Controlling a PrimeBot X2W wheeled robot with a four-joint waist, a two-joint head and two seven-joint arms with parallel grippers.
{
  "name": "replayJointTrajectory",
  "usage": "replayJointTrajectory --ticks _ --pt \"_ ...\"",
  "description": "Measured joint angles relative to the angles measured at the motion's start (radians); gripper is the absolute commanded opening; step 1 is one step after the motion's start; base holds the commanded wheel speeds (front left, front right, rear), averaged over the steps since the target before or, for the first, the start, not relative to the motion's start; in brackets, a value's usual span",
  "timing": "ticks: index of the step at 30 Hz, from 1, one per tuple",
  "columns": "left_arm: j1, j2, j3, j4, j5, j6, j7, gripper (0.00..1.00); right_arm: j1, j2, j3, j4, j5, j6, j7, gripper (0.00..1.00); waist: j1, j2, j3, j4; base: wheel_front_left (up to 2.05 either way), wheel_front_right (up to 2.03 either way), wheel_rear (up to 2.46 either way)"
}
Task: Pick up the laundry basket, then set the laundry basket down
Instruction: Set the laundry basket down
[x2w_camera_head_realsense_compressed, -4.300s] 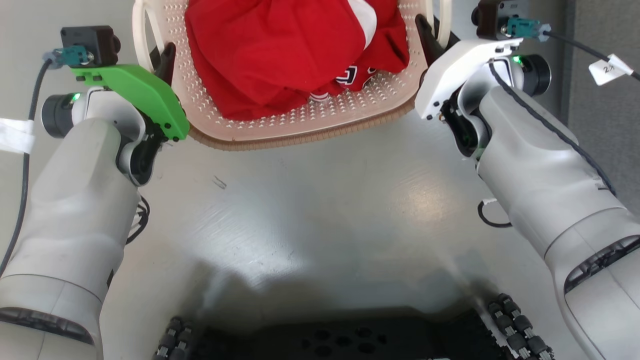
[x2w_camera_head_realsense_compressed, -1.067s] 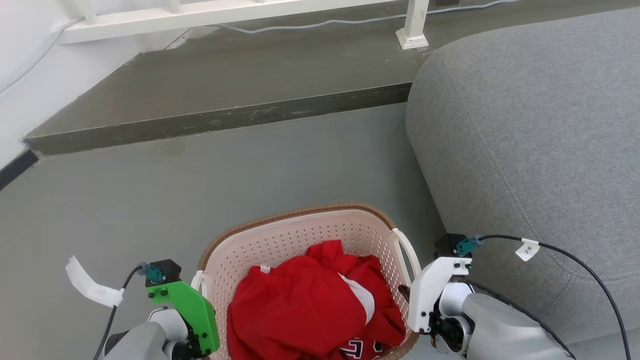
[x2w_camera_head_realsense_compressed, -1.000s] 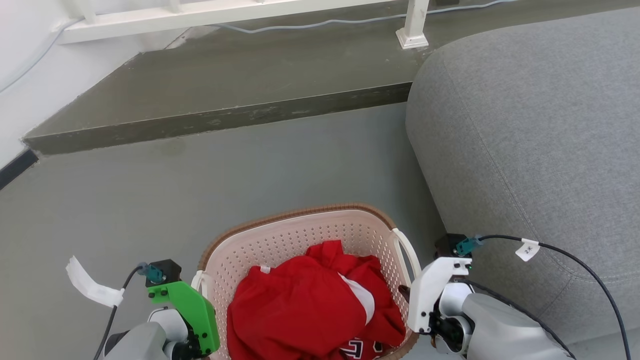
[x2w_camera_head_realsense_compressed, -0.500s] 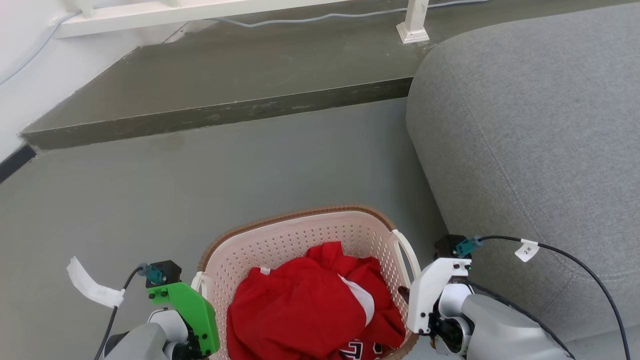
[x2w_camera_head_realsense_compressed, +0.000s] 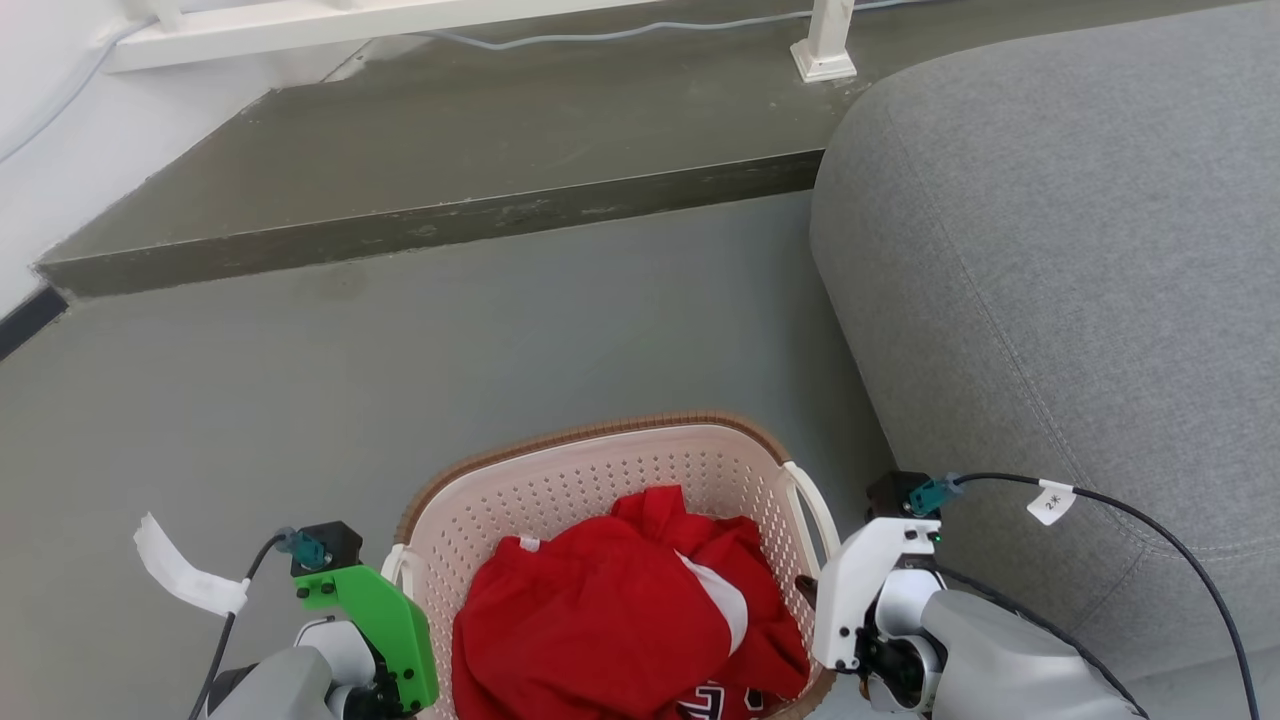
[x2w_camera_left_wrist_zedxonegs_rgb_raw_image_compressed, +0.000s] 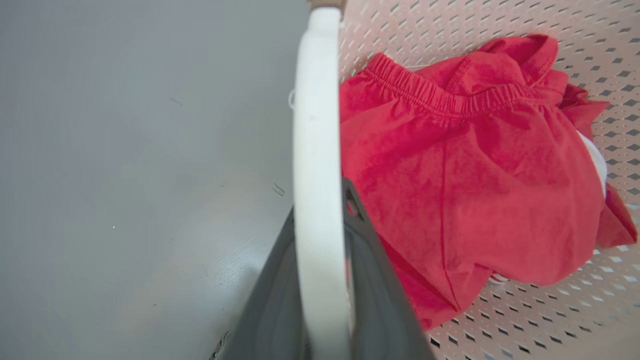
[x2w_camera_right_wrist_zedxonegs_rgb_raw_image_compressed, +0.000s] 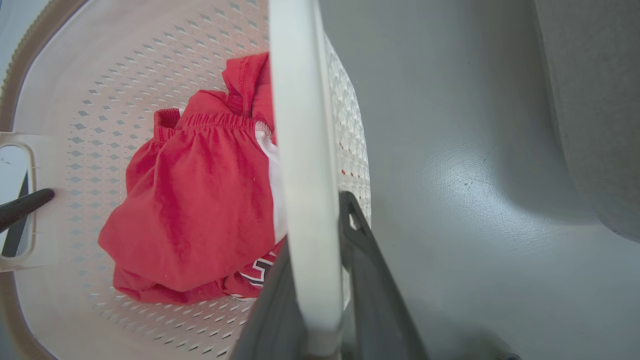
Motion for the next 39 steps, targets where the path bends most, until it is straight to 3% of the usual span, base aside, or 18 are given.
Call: replayJointTrajectory --ticks 20,39 --pt "-0.033 0.014 -0.004 -0.013 0.000 0.000 -0.026 0.00 -0.043 -0.005 0.021 -0.023 0.016 -0.016 -0.022 0.00 0.0000 0.0000 0.063 0.000 0.00 0.00 0.00" --pt "-0.175 0.062 -0.005 -0.064 0.014 0.000 -0.088 0.00 -0.191 -0.007 0.030 -0.053 0.016 -0.042 -0.076 0.00 0.0000 0.0000 0.251 0.012 0.00 0.00 0.00"
